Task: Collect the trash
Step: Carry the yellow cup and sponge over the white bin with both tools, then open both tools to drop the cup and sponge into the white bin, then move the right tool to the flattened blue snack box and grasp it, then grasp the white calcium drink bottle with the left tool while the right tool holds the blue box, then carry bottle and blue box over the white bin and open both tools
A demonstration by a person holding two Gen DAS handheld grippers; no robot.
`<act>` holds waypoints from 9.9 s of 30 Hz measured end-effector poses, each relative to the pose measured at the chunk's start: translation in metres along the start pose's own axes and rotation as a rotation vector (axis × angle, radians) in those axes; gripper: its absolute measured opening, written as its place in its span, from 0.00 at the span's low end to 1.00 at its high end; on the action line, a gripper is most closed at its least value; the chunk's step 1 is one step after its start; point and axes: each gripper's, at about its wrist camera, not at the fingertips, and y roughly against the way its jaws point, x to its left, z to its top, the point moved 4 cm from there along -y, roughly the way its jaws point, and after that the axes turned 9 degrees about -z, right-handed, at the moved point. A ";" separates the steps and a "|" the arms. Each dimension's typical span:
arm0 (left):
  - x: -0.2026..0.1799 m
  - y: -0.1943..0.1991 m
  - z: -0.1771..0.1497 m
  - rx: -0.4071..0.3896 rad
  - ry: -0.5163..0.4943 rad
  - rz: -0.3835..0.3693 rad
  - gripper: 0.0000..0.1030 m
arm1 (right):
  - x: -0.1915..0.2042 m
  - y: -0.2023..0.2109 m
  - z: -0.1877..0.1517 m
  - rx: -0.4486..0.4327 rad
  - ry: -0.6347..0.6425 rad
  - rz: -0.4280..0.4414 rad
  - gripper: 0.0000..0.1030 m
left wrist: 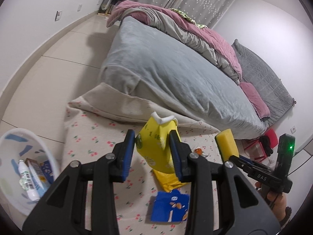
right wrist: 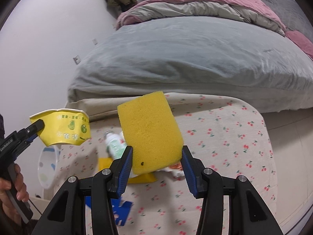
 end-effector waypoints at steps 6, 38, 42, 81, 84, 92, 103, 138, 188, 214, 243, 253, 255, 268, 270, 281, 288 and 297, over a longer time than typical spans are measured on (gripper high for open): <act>0.018 0.024 -0.006 -0.005 -0.010 0.047 0.37 | 0.030 0.004 -0.009 0.006 0.047 0.034 0.48; 0.153 0.126 -0.042 -0.013 0.033 0.358 0.38 | 0.207 -0.023 -0.045 0.102 0.336 0.164 0.48; 0.167 0.129 -0.045 0.003 0.056 0.382 0.38 | 0.232 -0.029 -0.054 0.119 0.380 0.179 0.48; 0.219 0.170 -0.064 0.098 0.139 0.630 0.93 | 0.358 -0.048 -0.092 0.157 0.582 0.290 0.75; 0.220 0.169 -0.064 0.099 0.140 0.628 0.93 | 0.360 -0.047 -0.092 0.142 0.592 0.286 0.76; 0.218 0.170 -0.065 0.099 0.132 0.618 0.93 | 0.346 -0.044 -0.090 0.136 0.580 0.255 0.76; 0.188 0.152 -0.067 0.124 0.055 0.583 0.93 | 0.290 -0.026 -0.082 0.074 0.549 0.178 0.76; 0.131 0.098 -0.100 0.251 -0.053 0.482 0.93 | 0.161 -0.059 -0.124 0.208 0.835 0.090 0.85; 0.009 -0.015 -0.094 0.353 -0.189 0.317 0.93 | 0.031 0.007 -0.071 0.198 0.370 0.199 0.78; -0.084 -0.135 -0.083 0.361 0.084 0.149 0.50 | -0.085 -0.008 -0.040 0.143 0.044 -0.040 0.78; -0.051 -0.144 -0.080 0.442 0.257 0.089 0.64 | -0.087 -0.031 -0.043 0.194 0.058 -0.054 0.78; -0.051 -0.132 -0.075 0.407 0.218 0.103 0.44 | -0.086 -0.030 -0.041 0.191 0.056 -0.054 0.78; -0.052 -0.125 -0.073 0.400 0.199 0.098 0.43 | -0.086 -0.028 -0.040 0.186 0.049 -0.050 0.78; -0.042 -0.084 -0.064 0.364 0.118 0.068 0.37 | -0.053 -0.013 -0.034 0.142 0.082 -0.018 0.78; -0.040 -0.077 -0.063 0.356 0.103 0.072 0.37 | -0.044 -0.012 -0.033 0.138 0.091 -0.014 0.78; -0.003 -0.028 -0.054 0.293 0.053 0.121 0.37 | 0.015 -0.013 -0.030 0.124 0.159 0.020 0.78; 0.029 0.001 -0.054 0.262 0.041 0.174 0.37 | 0.057 -0.015 -0.031 0.122 0.215 0.037 0.78; 0.068 0.038 -0.049 0.216 0.059 0.218 0.37 | 0.107 -0.021 -0.033 0.125 0.273 0.068 0.78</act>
